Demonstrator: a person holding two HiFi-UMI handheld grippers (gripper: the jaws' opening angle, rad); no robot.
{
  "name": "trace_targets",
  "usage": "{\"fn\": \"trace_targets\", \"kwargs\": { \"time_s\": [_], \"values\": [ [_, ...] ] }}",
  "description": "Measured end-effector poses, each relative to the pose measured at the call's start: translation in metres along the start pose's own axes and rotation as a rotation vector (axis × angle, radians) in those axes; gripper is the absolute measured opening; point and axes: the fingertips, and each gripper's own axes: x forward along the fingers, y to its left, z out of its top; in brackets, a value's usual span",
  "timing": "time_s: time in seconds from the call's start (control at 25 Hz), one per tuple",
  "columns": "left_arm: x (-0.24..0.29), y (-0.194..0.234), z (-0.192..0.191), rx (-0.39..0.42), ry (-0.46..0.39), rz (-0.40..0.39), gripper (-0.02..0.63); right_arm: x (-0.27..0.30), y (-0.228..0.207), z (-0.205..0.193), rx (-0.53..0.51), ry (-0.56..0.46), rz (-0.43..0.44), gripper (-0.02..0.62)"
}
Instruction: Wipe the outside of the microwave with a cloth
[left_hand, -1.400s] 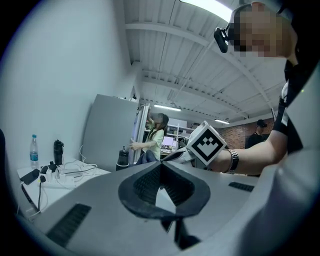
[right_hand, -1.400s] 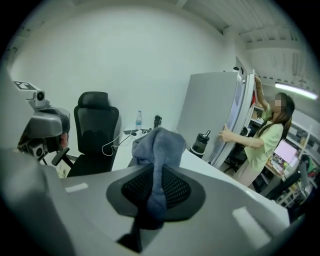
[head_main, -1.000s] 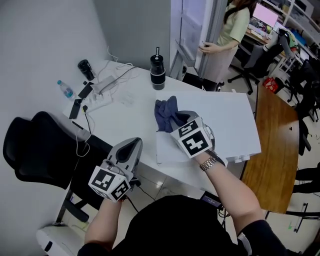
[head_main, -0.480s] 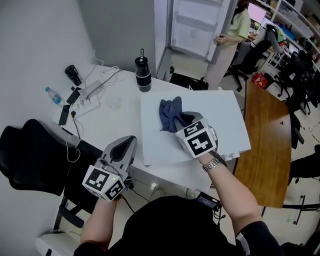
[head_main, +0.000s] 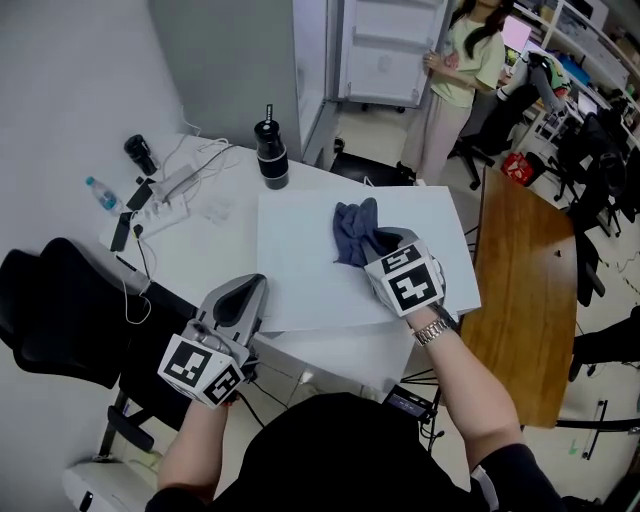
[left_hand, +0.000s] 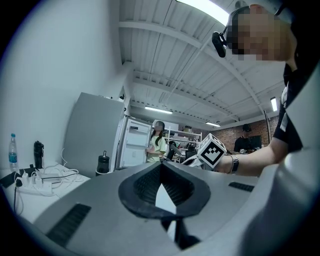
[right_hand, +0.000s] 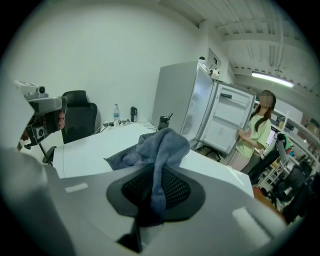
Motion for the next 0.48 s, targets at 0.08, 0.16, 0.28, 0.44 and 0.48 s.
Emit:
{"fn": "trace_targets", "kwargs": {
  "time_s": [0.08,0.16,0.28,0.44,0.48],
  "values": [
    [0.006,-0.008,0.001,0.004,-0.002,0.006,0.005,-0.005,-0.011,-0.006,0.001,0.000,0.002,0.050],
    [0.013,-0.019,0.002,0.009,-0.002,0.010,0.005,-0.010,-0.021,-0.012,0.003,0.003,0.004,0.051],
    [0.023,-0.035,0.003,0.016,0.002,0.013,0.005,-0.019,-0.036,-0.022,0.003,0.006,0.006,0.051],
    [0.035,-0.055,0.002,0.023,0.009,0.022,0.005,-0.031,-0.059,-0.036,0.012,0.004,0.005,0.051],
    [0.038,-0.060,0.001,0.024,0.012,0.025,0.005,-0.034,-0.065,-0.039,0.015,0.003,0.004,0.051]
  ]
}}
